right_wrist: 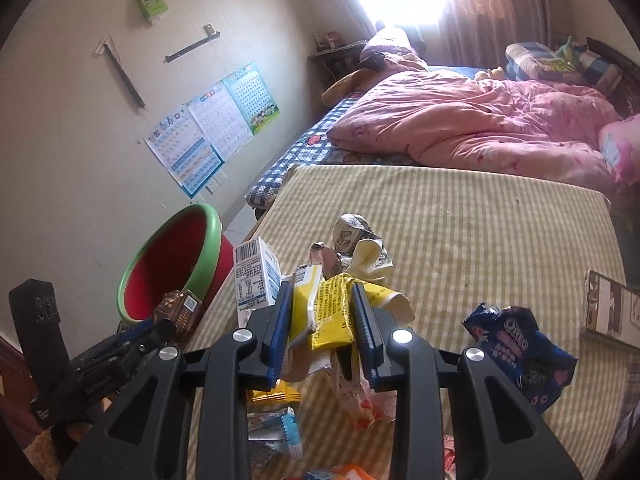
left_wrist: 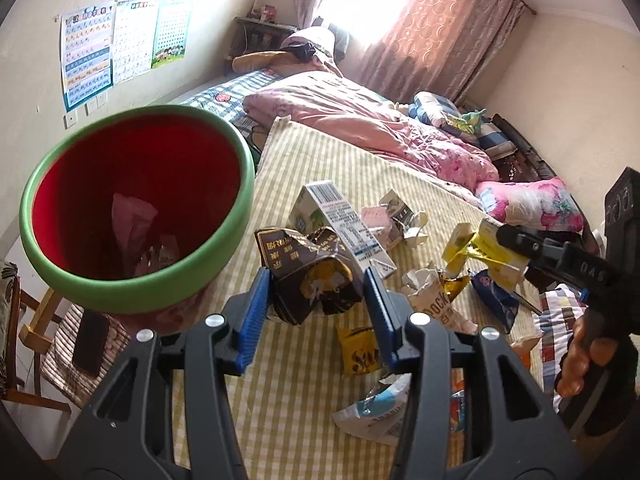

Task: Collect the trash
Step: 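Move both wrappers over the red bucket and open both tools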

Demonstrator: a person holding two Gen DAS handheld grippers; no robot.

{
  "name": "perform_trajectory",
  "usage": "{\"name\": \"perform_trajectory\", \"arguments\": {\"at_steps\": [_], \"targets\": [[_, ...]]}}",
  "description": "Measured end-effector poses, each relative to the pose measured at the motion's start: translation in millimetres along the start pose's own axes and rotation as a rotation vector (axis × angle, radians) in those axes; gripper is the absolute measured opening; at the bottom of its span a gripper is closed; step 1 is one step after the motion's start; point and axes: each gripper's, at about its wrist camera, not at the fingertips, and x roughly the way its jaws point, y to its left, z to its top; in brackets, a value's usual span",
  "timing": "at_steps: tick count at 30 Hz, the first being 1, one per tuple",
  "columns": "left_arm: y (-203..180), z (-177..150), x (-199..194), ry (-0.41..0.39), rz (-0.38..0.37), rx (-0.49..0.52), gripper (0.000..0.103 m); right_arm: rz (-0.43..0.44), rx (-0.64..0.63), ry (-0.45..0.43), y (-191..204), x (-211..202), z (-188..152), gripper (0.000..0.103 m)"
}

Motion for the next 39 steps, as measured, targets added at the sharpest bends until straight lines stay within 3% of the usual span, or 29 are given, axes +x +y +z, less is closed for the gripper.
{"name": "perform_trajectory", "arguments": {"at_steps": [19,39], "targets": [[22,21,-26,-0.064,-0.026,0.009,0.046,0.048,-0.046,-0.055,50,-2,8,0.029],[91,34,-33,-0.081,0.058,-0.050,0.046,0.141,-0.110,-0.025,118,39,16,0.029]]}}
